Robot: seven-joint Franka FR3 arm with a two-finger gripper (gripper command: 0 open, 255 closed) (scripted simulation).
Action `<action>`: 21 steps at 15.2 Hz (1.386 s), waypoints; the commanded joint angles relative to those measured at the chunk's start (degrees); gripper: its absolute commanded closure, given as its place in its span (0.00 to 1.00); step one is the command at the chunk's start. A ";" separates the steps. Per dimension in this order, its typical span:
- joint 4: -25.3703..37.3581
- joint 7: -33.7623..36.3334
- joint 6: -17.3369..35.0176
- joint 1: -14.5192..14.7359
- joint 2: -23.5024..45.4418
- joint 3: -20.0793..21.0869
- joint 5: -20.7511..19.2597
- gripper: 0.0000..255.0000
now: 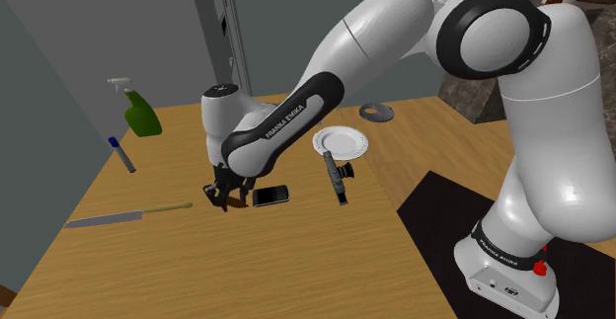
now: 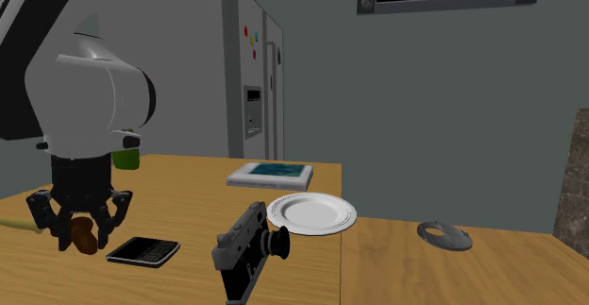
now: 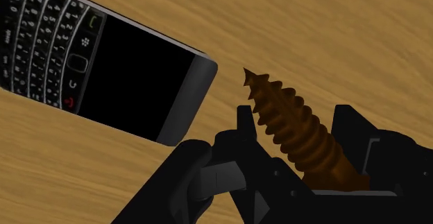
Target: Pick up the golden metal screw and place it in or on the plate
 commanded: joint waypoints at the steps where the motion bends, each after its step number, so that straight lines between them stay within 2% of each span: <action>1: 0.14 -0.20 -1.21 -0.22 -1.04 0.24 0.33 1.00; 13: 2.38 -0.85 -8.27 -0.96 -5.99 1.27 1.93 1.00; 21: -12.35 -11.78 -3.61 -9.38 -15.90 0.69 7.00 1.00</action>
